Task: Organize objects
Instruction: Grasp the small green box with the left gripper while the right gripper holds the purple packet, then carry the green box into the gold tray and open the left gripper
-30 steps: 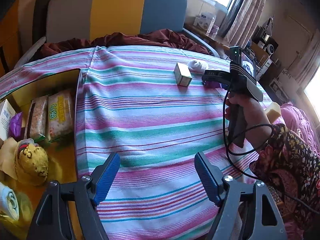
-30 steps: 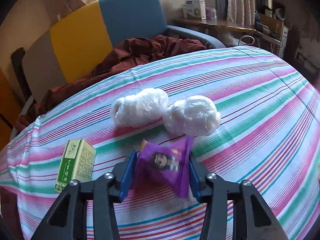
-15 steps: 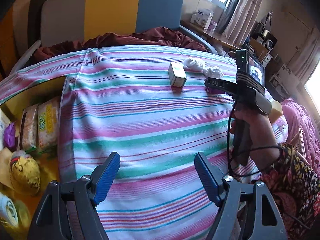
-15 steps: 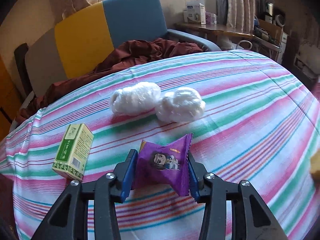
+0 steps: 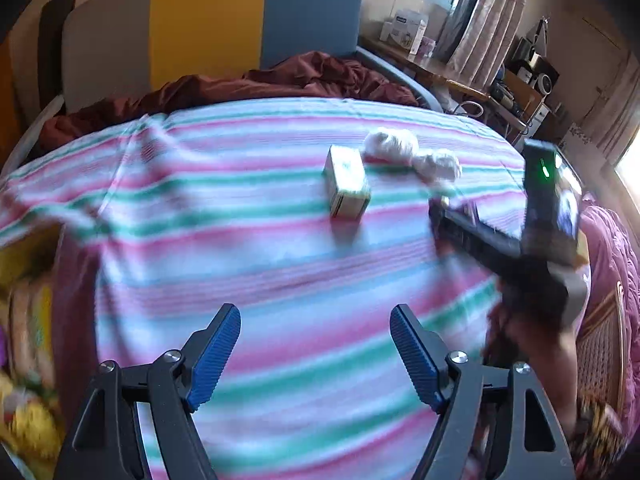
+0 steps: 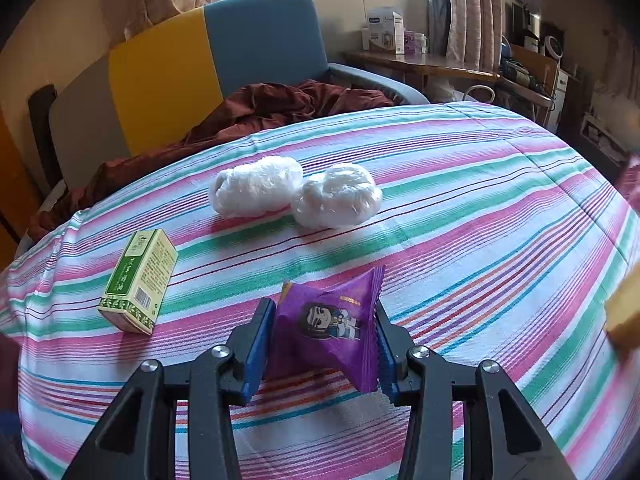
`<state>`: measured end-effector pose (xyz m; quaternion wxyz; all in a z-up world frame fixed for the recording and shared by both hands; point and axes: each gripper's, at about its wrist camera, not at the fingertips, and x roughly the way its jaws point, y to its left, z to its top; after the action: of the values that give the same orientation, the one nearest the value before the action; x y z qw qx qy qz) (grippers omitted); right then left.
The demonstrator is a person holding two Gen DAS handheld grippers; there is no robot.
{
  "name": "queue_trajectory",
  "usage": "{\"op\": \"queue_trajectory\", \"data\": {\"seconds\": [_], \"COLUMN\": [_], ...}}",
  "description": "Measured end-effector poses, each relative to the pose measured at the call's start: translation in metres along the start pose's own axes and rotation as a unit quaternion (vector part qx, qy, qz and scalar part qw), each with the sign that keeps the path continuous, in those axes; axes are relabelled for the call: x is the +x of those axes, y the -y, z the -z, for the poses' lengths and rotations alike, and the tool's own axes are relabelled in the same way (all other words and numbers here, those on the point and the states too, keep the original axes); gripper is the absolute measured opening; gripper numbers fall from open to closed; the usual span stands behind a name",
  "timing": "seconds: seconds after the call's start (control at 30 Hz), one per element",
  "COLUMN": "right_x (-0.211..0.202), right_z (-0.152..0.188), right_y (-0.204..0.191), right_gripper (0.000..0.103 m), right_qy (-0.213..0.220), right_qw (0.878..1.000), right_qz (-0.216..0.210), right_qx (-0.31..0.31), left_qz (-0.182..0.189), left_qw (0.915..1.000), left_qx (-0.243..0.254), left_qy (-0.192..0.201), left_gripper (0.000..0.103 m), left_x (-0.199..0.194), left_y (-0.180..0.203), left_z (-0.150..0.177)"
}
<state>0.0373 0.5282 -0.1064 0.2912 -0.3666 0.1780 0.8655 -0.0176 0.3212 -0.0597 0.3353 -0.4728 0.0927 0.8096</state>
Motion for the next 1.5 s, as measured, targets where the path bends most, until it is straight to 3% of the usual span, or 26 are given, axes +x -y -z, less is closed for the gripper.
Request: {"op": "queue_trajectory", "data": {"seconds": [0.2, 0.6, 0.63, 0.7, 0.73, 0.8, 0.83, 1.0, 1.23, 1.5], "right_x": [0.001, -0.001, -0.002, -0.001, -0.001, -0.001, -0.001, -0.001, -0.009, -0.023], "right_z": [0.001, 0.004, 0.004, 0.004, 0.004, 0.003, 0.003, 0.003, 0.004, 0.007], "right_y": [-0.002, -0.001, -0.002, -0.001, -0.002, -0.002, -0.003, -0.004, -0.01, -0.035], "right_gripper": [0.046, 0.046, 0.046, 0.046, 0.046, 0.046, 0.046, 0.046, 0.045, 0.045], "right_qy": [0.002, 0.008, 0.009, 0.009, 0.01, 0.01, 0.01, 0.011, 0.034, 0.062], "right_qw": [1.0, 1.0, 1.0, 1.0, 1.0, 1.0, 1.0, 1.0, 0.999, 0.994], "right_qz": [0.005, 0.004, 0.004, 0.004, 0.005, 0.007, 0.008, 0.013, 0.015, -0.002], "right_qx": [-0.004, -0.003, -0.003, -0.003, -0.004, -0.005, -0.006, -0.011, -0.023, -0.09], "left_qz": [-0.002, -0.035, -0.037, -0.036, -0.042, -0.047, -0.053, -0.04, -0.06, -0.071], "left_qw": [0.9997, 0.9994, 0.9993, 0.9993, 0.9989, 0.998, 0.9972, 0.9974, 0.9941, 0.9904], "left_qx": [0.024, 0.002, 0.003, 0.009, 0.015, 0.031, 0.04, 0.036, 0.042, 0.048], "left_qy": [0.001, -0.001, 0.001, 0.006, 0.013, 0.029, 0.035, 0.048, 0.08, 0.108], "left_gripper": [0.079, 0.077, 0.074, 0.057, 0.054, 0.034, 0.031, 0.03, 0.03, 0.03], "left_x": [0.037, 0.098, 0.1, 0.106, 0.106, 0.104, 0.103, 0.093, 0.069, 0.034], "left_y": [0.018, 0.024, 0.023, 0.022, 0.022, 0.022, 0.022, 0.016, 0.017, 0.014], "left_z": [-0.038, -0.08, -0.08, -0.08, -0.079, -0.073, -0.071, -0.061, -0.037, -0.005]}}
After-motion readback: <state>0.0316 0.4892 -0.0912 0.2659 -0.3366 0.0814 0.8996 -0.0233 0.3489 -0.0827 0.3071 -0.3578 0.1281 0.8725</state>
